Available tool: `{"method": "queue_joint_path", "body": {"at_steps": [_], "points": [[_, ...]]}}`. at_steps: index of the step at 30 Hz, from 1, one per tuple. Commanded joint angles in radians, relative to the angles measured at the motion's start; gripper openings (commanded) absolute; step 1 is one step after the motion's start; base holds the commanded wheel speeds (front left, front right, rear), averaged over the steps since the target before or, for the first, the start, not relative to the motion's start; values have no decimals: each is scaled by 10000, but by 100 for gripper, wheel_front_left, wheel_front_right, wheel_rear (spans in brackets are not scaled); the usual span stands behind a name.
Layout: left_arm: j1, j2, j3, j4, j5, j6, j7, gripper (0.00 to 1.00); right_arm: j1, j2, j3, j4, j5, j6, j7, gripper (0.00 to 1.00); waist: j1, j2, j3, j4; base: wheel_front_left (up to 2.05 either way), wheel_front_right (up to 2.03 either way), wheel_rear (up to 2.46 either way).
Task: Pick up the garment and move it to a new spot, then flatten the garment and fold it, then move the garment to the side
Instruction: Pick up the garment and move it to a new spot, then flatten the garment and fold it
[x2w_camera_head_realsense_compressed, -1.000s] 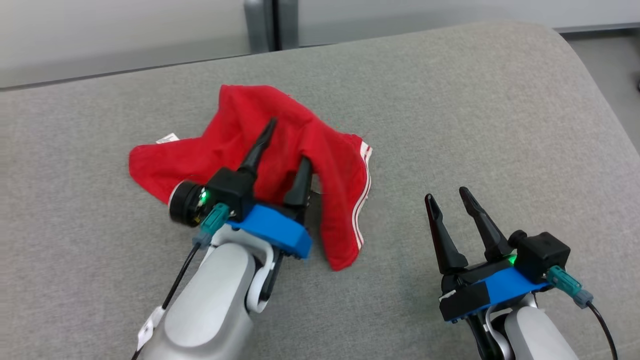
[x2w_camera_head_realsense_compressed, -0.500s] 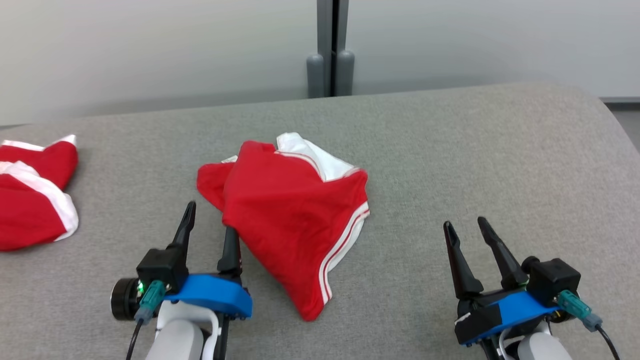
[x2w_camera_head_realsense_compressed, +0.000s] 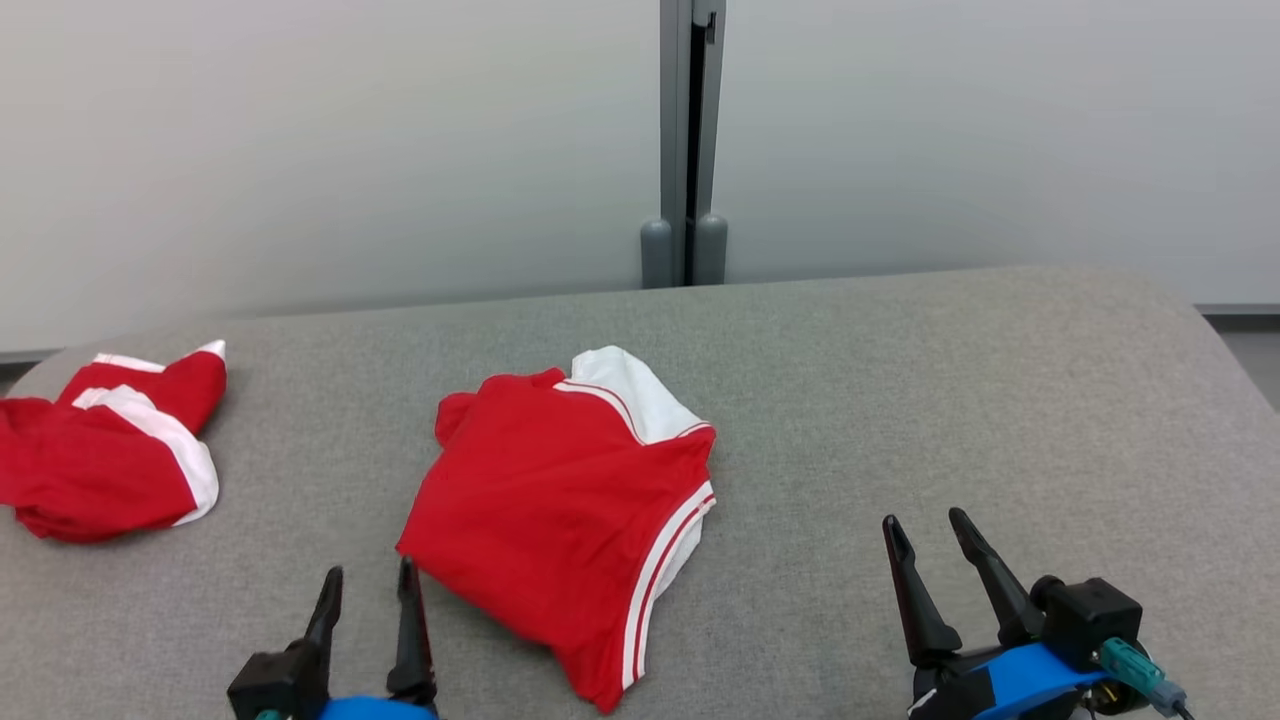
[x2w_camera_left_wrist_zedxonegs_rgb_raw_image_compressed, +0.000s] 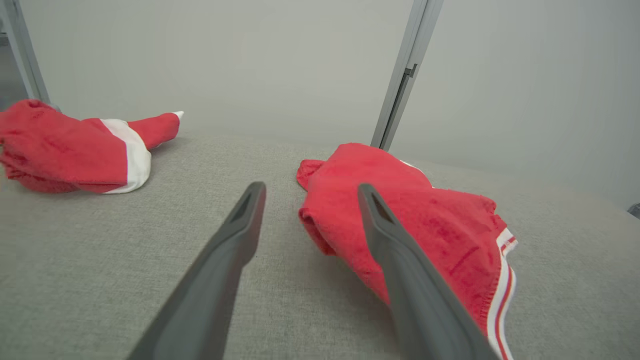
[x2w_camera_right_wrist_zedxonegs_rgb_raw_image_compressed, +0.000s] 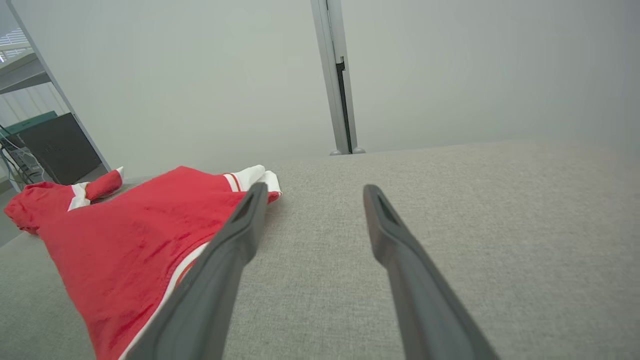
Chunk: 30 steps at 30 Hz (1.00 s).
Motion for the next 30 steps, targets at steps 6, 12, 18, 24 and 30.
{"method": "queue_joint_path", "body": {"at_steps": [6,12,18,24,30], "points": [[608,-2,431,-234,141,-97,-27,100,335,9,-99,20,-117,2,-1,100,1,1,-517,-69,0,0,0],[714,-4,542,-273,202,-200,-27,100,454,19,11,80,-137,2,-1,100,1,1,-580,1,0,0,0],[518,-7,236,-351,63,-170,-27,100,382,22,27,267,36,2,-1,100,1,1,-271,225,0,0,0],[170,2,-313,-435,-22,-105,-27,100,-277,23,145,738,322,2,1,100,1,1,302,799,0,0,0],[-420,-2,-958,-603,-92,-32,-26,100,-1704,-113,44,1473,746,2,-1,100,1,1,1359,1583,0,0,0]]}}
